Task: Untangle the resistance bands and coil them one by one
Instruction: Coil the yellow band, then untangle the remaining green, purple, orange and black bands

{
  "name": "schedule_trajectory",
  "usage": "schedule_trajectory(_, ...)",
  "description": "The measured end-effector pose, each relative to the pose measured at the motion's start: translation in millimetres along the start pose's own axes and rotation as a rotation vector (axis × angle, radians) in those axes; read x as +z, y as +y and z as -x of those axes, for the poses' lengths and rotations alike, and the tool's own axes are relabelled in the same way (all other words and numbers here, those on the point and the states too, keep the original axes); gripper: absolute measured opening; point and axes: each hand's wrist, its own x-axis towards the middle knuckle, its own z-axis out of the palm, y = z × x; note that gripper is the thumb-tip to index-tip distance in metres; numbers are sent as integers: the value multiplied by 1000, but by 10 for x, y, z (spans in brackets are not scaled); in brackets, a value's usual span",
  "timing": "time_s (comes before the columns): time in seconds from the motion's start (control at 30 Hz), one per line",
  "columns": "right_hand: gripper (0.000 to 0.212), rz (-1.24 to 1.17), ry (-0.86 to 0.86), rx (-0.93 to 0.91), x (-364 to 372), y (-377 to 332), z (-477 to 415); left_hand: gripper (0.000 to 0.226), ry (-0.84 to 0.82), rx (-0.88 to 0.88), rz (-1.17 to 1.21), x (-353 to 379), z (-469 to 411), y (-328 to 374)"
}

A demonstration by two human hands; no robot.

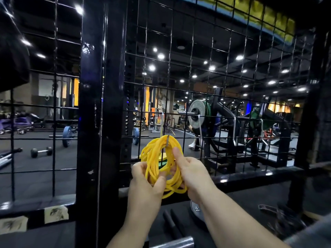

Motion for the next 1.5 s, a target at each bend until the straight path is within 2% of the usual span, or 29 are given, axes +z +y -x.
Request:
schedule_trajectory(0.1,75,-28,55,-52,-7,152,66,23,-2,24,-73,37,32,-30)
schedule_trajectory(0.2,79,8,15,-107,-23,309,136,25,-44,-17,-36,59,90,-74)
schedule_trajectory(0.33,51,-27,-11,-129,-29,378,265,23,-22,-36,-22,66,134,-45)
schedule_trajectory(0.6,29,22,-20,-103,-43,554,288,15,-105,-180,84,92,184,-79)
schedule_trajectory(0.77,39,103,-58,-63,-159,530,364,19,-148,-179,77,131,217,-66)
schedule_trajectory(0.97,77,252,46,-17,-507,622,503,20,-223,-216,103,413,376,-158)
schedule_trajectory(1.07,79,163,134,61,-889,759,610,23,-344,-250,88,735,531,-177)
schedule_trajectory(1.17,56,101,261,163,-1397,888,736,26,-499,-264,127,1175,746,-91)
schedule_trajectory(1.3,50,208,470,243,-2195,1157,993,20,-724,-248,119,1917,1166,111)
schedule_trajectory(1.5,50,367,813,395,-3505,1462,1739,26,-1092,-191,74,3182,2085,396)
